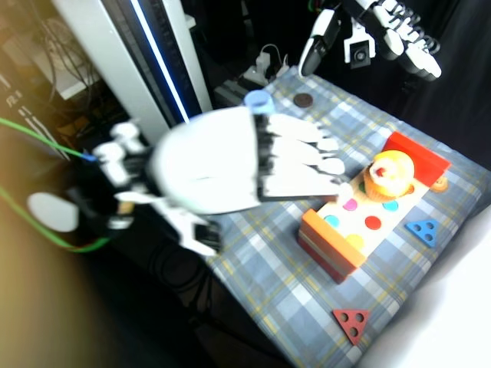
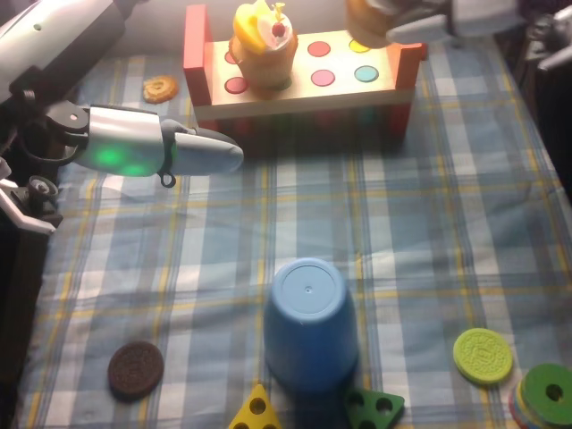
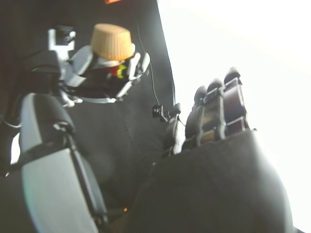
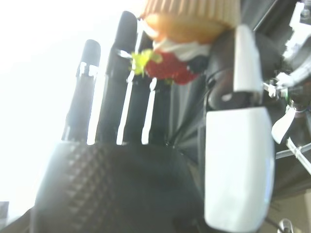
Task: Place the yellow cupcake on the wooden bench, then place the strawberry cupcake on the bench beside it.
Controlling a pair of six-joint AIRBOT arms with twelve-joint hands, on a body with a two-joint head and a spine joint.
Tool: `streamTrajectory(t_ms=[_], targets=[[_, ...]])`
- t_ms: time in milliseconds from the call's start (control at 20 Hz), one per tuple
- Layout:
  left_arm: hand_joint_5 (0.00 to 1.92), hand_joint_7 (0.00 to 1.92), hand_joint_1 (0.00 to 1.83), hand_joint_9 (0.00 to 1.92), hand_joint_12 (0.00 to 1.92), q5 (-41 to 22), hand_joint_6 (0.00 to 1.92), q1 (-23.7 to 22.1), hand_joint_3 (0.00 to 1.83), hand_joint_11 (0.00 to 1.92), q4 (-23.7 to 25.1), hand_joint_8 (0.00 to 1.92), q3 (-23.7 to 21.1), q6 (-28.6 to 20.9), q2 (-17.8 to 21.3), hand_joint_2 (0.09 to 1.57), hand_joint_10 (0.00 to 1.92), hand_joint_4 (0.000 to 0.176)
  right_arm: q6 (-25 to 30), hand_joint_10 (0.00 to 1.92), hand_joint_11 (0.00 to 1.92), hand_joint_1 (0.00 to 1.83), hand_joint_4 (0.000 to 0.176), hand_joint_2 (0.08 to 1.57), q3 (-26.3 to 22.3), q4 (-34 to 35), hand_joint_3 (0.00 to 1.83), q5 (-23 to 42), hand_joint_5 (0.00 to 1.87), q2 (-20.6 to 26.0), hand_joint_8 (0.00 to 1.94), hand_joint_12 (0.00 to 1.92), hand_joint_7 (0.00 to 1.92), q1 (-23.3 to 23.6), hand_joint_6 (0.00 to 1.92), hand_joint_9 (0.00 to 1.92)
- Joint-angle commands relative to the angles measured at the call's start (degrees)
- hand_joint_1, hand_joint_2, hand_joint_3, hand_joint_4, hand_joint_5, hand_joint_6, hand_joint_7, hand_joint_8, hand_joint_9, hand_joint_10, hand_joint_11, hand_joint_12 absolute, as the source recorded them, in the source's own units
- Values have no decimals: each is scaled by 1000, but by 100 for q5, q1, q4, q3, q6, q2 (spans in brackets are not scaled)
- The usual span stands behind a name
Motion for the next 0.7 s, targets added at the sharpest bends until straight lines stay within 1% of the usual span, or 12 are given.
streamTrajectory(t_ms=[0,50,100,150,200,250,300,350,400,450,500,650], targets=[[0,0,956,0,0,-666,0,-34,0,0,38,0,7,-45,17,739,0,176,16,361,255,1250,28,1046,144,176,2,134,1142,-105,705,1274,1139,139,731,987],[0,0,930,0,0,-664,0,-38,0,0,42,0,19,-45,2,739,0,176,20,267,154,1251,34,1046,276,159,0,-25,1140,-241,671,1218,1153,186,750,1013],[0,0,875,11,0,-661,0,-44,0,0,50,0,32,-45,-13,739,4,176,22,135,30,1257,0,1048,384,145,0,-175,1160,-363,672,1092,1117,223,771,920],[0,2,838,18,0,-657,0,-47,0,0,54,1,37,-45,-18,746,7,176,22,88,5,1254,25,1041,426,134,0,-248,1144,-414,642,888,1169,237,748,893],[7,11,828,41,0,-643,3,-52,0,0,59,4,43,-45,-25,749,16,176,22,180,0,1279,0,1046,501,81,0,-377,1249,-509,991,1310,1093,273,358,981],[9,7,799,38,0,-636,3,-55,4,0,60,2,47,-45,-29,759,13,176,22,944,71,1276,0,1062,535,46,1,-437,1318,-554,1160,1749,1003,288,187,744],[9,1,805,29,0,-629,3,-61,2,0,64,0,52,-45,-34,755,8,176,22,1379,140,1270,0,1085,587,-14,0,-535,1319,-621,1277,1887,934,314,144,586],[22,3,850,23,0,-621,7,-71,0,0,73,1,57,-45,-40,749,5,176,22,1296,107,1277,0,1070,633,-75,1,-631,1301,-681,1184,1785,999,341,172,629],[23,5,859,27,0,-611,7,-87,0,0,88,2,64,-45,-50,751,7,176,22,1105,471,1260,0,1055,695,-143,0,-742,1115,-765,749,1637,1169,365,669,892],[22,1,867,30,0,-598,6,-102,0,0,101,0,73,-45,-63,749,7,176,22,1212,501,1360,0,1053,748,-160,0,-812,1057,-837,375,1578,1295,371,750,963],[25,10,846,32,0,-589,6,-112,1,0,107,4,78,-45,-70,753,7,176,22,1017,521,1281,0,1035,775,-166,3,-852,1069,-875,336,1535,1329,372,831,987],[33,10,858,28,0,-574,7,-135,1,0,127,3,79,-45,-78,755,5,176,22,864,817,1264,9,1023,801,-208,1,-976,1122,-940,424,1433,1315,371,729,1132]])
